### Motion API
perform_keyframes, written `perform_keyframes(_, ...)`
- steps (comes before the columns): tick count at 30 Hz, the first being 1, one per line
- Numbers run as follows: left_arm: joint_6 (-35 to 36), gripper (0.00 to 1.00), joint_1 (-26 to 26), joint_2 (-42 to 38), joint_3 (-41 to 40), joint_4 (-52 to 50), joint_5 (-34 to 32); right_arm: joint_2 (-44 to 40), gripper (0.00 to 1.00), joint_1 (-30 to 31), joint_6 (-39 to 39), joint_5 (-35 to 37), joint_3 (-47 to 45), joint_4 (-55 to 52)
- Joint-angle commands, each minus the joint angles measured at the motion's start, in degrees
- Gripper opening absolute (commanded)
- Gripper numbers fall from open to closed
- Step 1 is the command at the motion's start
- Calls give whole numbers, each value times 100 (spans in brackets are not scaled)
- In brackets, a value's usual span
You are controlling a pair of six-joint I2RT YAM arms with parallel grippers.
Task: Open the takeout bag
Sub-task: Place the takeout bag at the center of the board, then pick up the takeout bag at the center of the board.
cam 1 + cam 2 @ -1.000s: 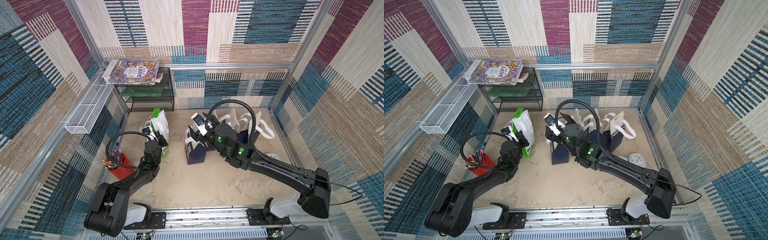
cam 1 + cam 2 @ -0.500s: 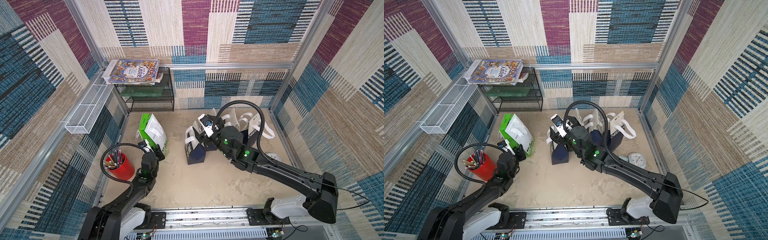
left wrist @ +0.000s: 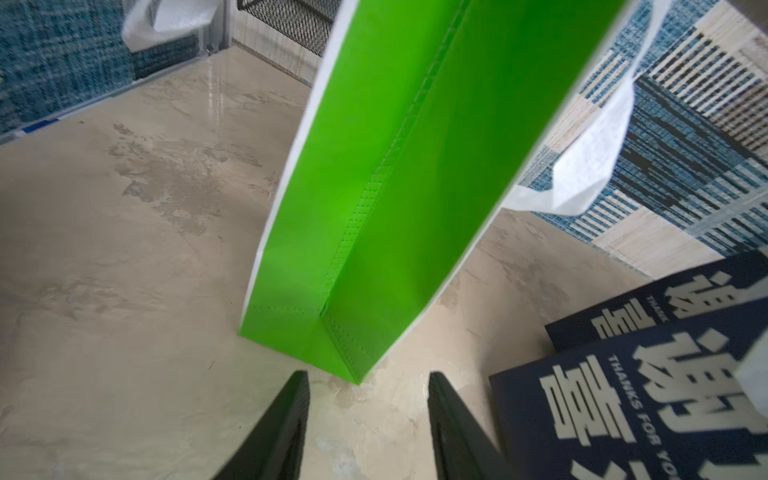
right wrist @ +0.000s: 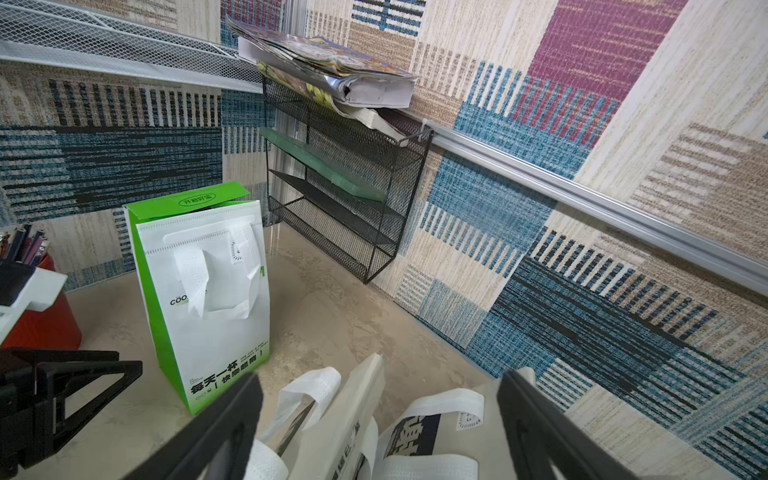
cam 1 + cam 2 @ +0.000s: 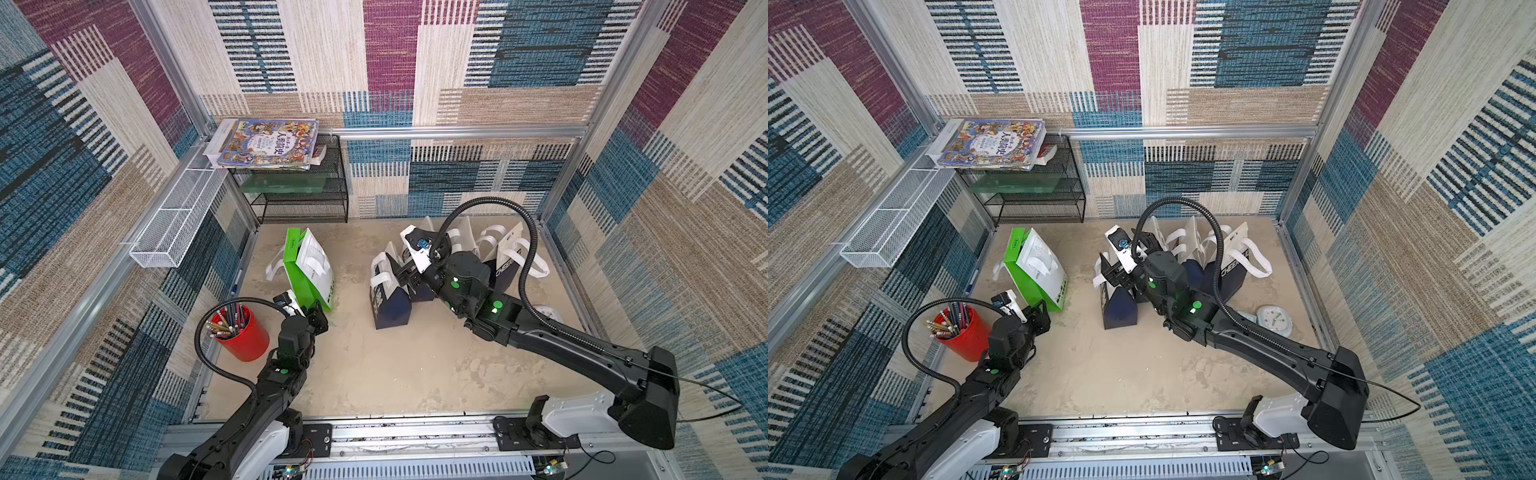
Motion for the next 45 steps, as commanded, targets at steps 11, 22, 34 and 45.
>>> perform_keyframes(11,801,38,-1232,-935,-288,-544,870,304,91,-472,855,-331,564,-566)
perform_keyframes(22,1942,41,-2847,570,1095,-513,444,323,89,-659,952,-218,591,-549)
perform_keyframes(34,1834,40,-2981,2064,1714,552,72,-40,89,-769,833,-115,321,-425)
perform_keyframes(45,2019,29,-2675,2627,2025,783,-632,-154,88,-846,772,-160,256,-558)
